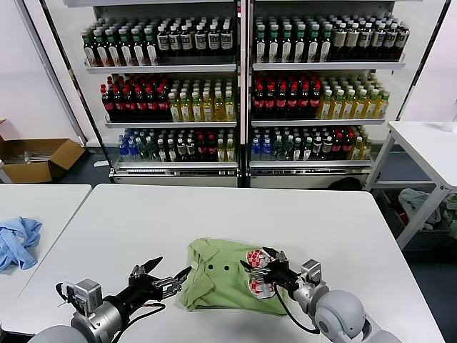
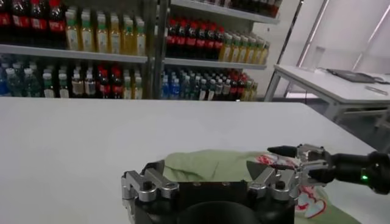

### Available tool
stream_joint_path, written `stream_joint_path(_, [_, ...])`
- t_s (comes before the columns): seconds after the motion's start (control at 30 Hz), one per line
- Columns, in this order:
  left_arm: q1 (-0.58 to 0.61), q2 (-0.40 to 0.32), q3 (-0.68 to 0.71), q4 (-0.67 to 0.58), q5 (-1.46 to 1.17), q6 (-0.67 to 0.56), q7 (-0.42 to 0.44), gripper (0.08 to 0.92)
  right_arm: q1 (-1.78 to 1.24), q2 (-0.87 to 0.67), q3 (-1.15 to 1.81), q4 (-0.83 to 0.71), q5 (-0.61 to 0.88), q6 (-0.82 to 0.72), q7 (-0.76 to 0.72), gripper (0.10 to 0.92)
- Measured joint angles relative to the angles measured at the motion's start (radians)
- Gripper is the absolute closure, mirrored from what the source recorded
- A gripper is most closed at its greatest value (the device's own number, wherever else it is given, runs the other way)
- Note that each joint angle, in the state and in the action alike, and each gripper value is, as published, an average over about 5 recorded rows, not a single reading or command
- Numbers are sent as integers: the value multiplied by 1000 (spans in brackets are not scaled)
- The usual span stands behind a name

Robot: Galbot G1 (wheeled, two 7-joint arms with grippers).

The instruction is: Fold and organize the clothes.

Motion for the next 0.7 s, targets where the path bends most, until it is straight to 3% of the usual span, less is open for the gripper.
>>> stream_joint_path(0.7, [-10,-23,-3,12,1,0,-3,177,98,20,-180,-37,-59,-20,35,203])
